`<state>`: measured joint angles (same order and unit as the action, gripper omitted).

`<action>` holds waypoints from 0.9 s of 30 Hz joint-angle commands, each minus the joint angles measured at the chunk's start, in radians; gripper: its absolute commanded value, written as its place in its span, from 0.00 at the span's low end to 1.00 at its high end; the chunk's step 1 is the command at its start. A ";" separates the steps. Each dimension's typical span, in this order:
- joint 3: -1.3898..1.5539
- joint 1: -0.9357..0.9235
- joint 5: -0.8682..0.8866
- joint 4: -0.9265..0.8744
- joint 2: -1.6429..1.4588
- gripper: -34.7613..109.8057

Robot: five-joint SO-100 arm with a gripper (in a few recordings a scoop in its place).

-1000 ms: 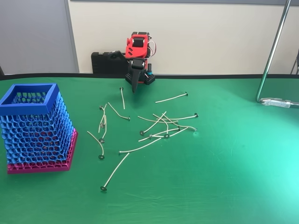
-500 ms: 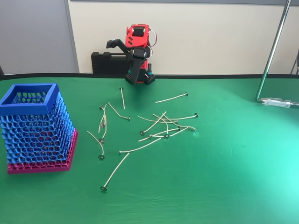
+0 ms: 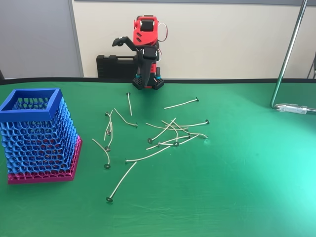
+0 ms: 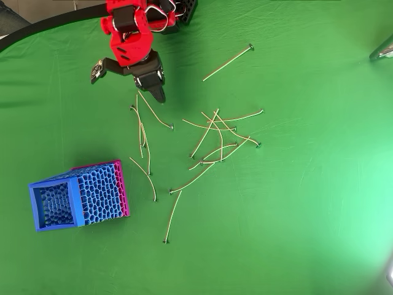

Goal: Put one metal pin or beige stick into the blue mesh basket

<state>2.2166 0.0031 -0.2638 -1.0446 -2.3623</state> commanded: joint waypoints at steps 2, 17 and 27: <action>-0.186 0.014 0.012 -0.083 0.137 0.24; -0.614 -0.017 0.012 -0.144 0.509 0.24; -0.887 0.051 0.064 -0.144 0.793 0.24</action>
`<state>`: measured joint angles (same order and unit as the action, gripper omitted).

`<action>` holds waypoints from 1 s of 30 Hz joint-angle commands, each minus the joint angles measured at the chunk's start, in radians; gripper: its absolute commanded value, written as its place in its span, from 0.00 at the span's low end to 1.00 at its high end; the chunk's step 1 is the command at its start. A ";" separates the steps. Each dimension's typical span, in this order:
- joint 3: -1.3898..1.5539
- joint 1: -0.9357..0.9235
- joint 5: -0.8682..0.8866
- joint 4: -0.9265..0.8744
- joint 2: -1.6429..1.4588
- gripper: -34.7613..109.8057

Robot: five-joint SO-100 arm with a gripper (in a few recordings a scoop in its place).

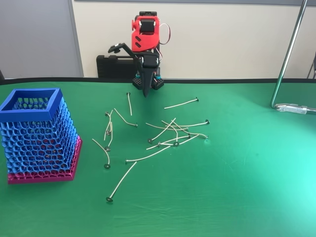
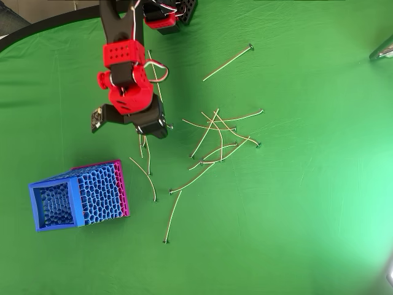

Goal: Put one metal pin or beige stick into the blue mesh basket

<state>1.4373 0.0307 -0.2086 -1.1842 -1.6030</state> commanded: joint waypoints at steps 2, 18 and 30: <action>-0.161 0.048 0.020 -0.005 0.089 0.24; -0.526 0.143 0.186 -0.014 0.495 0.24; -0.683 0.190 0.275 -0.023 0.612 0.29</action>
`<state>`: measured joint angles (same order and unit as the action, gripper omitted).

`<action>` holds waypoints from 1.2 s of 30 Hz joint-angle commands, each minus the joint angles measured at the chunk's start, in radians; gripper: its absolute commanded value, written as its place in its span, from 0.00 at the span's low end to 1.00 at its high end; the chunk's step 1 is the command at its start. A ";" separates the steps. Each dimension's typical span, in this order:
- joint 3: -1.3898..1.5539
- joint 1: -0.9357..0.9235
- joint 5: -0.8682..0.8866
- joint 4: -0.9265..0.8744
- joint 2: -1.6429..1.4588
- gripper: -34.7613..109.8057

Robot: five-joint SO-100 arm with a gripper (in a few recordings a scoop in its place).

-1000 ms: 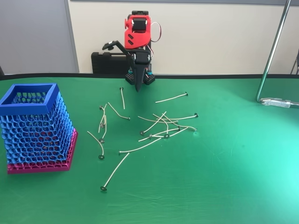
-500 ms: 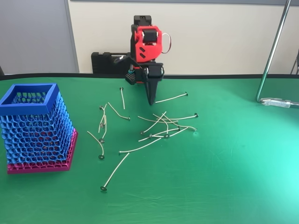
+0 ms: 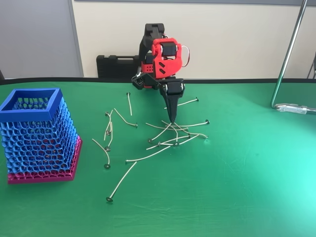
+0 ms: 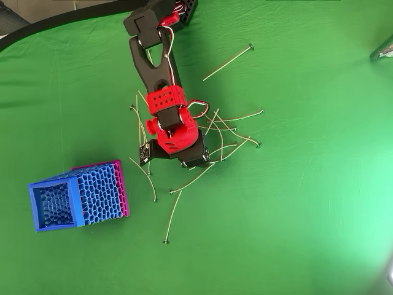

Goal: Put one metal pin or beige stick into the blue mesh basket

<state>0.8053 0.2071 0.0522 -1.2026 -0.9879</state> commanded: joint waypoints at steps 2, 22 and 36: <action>-0.049 0.017 0.040 -0.005 0.006 0.35; -0.175 0.035 0.129 -0.055 0.176 0.37; -0.255 0.026 0.149 -0.100 0.256 0.36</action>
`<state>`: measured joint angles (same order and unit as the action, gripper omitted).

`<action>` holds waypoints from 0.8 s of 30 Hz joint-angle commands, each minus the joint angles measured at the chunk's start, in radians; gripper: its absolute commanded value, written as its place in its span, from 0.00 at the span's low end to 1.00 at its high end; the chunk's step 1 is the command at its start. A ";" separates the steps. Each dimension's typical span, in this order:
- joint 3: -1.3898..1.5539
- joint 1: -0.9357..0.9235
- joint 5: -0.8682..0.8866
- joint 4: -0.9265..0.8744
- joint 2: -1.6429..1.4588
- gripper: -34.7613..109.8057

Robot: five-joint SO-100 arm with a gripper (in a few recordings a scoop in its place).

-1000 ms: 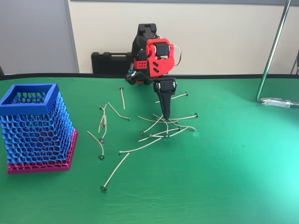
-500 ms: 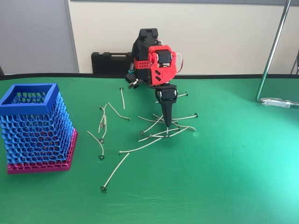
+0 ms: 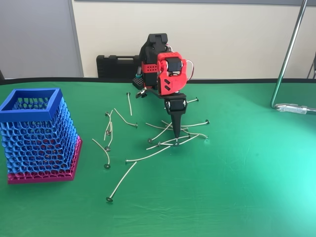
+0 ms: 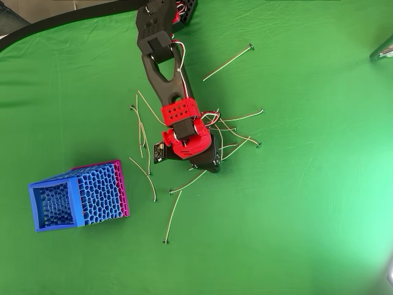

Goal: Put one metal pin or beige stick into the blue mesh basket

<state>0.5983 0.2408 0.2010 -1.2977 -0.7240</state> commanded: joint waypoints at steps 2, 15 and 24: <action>-0.055 -0.008 0.000 -0.005 0.008 0.36; -0.087 -0.014 -0.003 -0.005 0.061 0.35; -0.100 -0.017 -0.012 -0.005 0.083 0.34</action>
<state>0.5384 0.2316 0.1963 -1.2977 -0.6351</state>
